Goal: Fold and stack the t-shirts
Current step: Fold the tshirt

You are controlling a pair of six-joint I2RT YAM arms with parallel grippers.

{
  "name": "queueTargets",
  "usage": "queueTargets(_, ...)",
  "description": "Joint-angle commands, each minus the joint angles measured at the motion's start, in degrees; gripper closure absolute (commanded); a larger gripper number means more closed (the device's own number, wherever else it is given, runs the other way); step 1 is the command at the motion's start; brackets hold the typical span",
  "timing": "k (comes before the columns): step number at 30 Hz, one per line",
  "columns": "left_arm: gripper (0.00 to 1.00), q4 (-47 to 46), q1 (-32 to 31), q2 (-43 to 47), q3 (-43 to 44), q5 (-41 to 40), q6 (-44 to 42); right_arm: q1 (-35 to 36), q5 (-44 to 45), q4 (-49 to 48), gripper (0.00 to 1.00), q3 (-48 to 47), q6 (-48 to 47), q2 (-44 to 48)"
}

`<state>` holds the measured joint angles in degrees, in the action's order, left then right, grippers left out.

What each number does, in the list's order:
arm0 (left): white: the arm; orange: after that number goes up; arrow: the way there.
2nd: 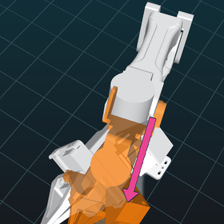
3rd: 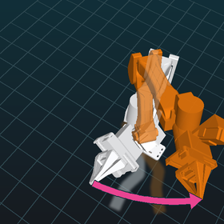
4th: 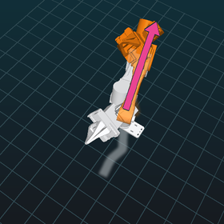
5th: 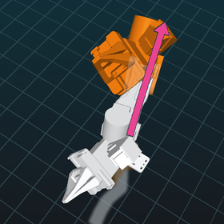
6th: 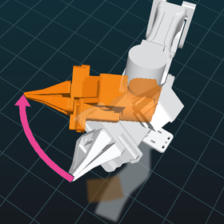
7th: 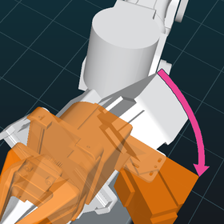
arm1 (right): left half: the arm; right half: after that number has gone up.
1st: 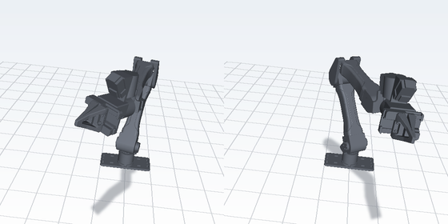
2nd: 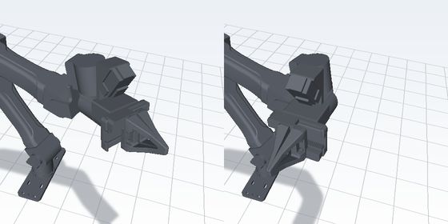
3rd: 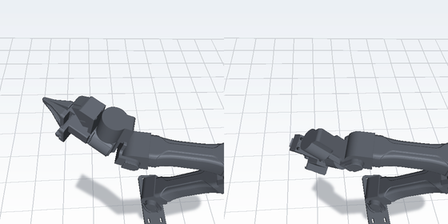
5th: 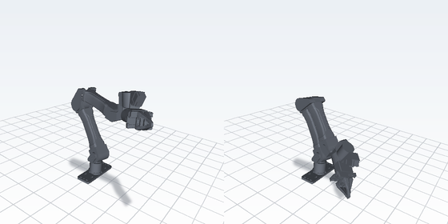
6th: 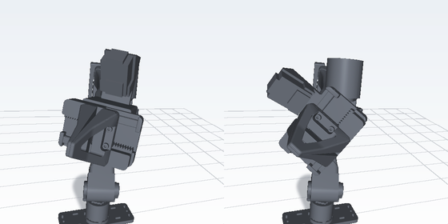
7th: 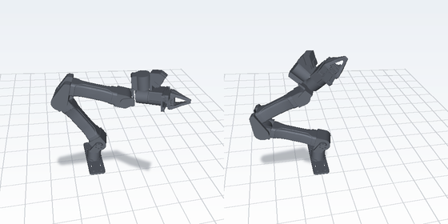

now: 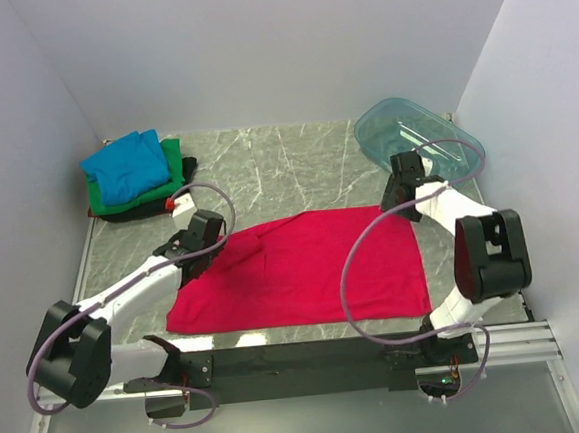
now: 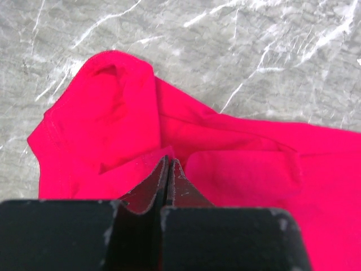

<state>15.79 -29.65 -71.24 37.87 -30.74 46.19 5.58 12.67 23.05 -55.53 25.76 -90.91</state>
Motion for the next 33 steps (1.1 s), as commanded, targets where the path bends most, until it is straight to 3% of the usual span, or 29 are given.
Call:
queueTargets(1, 0.99, 0.2, 0.03, 2.25, -1.39, 1.91, 0.48, -1.8, 2.54, -2.48, 0.35, -4.49, 0.95, -3.38)
queueTargets(15, 0.99, 0.47, 0.03, 5.5, -2.98, 4.99, 1.18, -2.33, 5.79, -0.99, 0.36, -14.96, 4.91, -13.58)
queueTargets(26, 0.99, 2.49, 0.03, 9.1, -1.13, 6.65, 0.04, -3.39, 4.21, 4.02, 0.38, -15.05, 6.41, -16.57)
queueTargets(33, 0.99, 2.49, 0.03, 10.16, -1.04, 7.1, -0.4, -5.32, 1.23, 5.34, 0.46, -14.79, 4.65, -18.33)
